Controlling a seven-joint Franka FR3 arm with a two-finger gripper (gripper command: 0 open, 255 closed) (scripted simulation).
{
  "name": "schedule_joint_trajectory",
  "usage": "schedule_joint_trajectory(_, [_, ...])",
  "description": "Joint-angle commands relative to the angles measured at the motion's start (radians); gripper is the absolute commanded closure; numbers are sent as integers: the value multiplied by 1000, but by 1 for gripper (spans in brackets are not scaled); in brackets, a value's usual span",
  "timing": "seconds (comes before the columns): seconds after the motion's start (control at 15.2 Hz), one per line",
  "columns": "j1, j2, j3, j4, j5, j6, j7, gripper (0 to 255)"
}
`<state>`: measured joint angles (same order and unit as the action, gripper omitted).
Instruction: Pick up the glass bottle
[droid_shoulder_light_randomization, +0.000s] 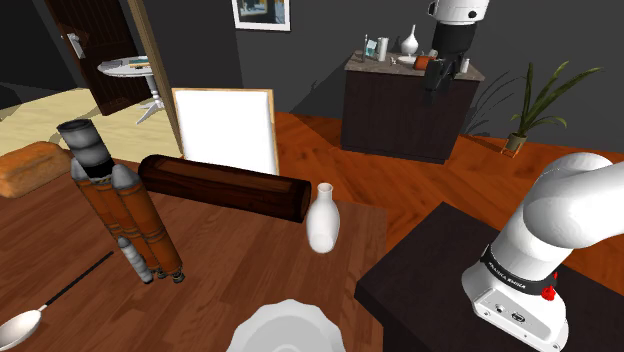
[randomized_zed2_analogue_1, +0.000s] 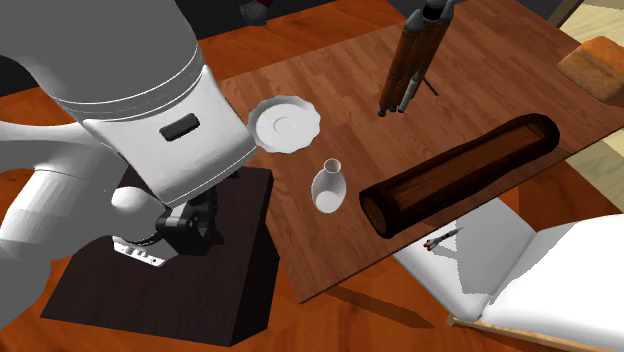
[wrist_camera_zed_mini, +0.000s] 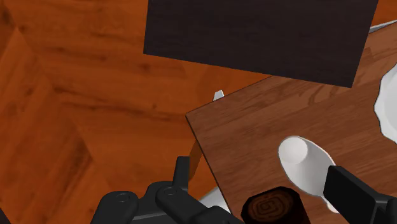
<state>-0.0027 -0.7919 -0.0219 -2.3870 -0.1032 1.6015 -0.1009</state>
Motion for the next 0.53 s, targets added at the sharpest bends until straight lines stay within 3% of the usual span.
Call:
schedule_joint_trajectory(0.0, [0,0,0,0,0,0,0,0])
schedule_joint_trajectory(0.46, [41,56,82,-142,77,221,122,0])
